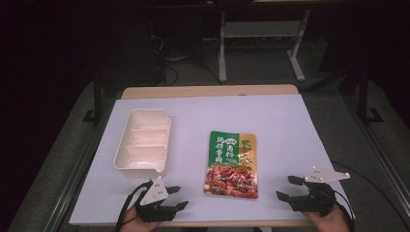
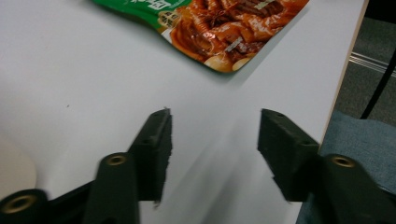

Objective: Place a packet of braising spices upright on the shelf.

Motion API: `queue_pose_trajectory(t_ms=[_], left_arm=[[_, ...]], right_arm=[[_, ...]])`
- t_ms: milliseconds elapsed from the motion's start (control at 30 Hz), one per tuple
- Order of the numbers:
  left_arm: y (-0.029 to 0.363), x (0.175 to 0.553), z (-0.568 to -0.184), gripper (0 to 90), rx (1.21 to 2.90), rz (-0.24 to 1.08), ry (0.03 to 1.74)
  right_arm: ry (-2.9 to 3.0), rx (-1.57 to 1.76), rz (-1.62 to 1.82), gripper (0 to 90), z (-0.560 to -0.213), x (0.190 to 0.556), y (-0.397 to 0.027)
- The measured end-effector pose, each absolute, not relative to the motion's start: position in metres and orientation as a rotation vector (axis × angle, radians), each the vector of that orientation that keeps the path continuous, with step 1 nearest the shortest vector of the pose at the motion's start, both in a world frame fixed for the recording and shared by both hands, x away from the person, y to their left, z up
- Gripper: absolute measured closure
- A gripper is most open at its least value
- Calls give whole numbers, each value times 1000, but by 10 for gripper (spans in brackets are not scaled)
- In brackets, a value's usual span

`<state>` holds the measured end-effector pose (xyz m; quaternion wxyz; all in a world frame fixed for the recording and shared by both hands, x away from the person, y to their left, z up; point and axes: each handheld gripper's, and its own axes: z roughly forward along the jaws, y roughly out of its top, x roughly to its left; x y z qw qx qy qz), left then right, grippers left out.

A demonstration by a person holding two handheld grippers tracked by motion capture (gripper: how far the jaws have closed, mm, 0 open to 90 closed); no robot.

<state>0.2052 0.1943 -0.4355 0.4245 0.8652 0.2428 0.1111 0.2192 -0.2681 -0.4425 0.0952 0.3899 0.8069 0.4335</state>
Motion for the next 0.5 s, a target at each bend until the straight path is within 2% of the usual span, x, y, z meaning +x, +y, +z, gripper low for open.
queue_pose_trajectory(t_ms=[67, 267, 433, 500], left_arm=[[187, 208, -435, 572, 2177, 227, 589], [171, 215, -429, 752, 2191, 204, 553], [142, 229, -426, 893, 2244, 200, 514], [138, 230, -426, 897, 2247, 203, 513]], right_arm=[[2395, 1188, 1289, 225, -442, 222, -267], [2413, 1171, 1287, 226, -438, 232, -266], [2443, 1141, 1267, 227, -427, 251, -256], [2444, 1143, 1261, 227, -425, 256, -254]])
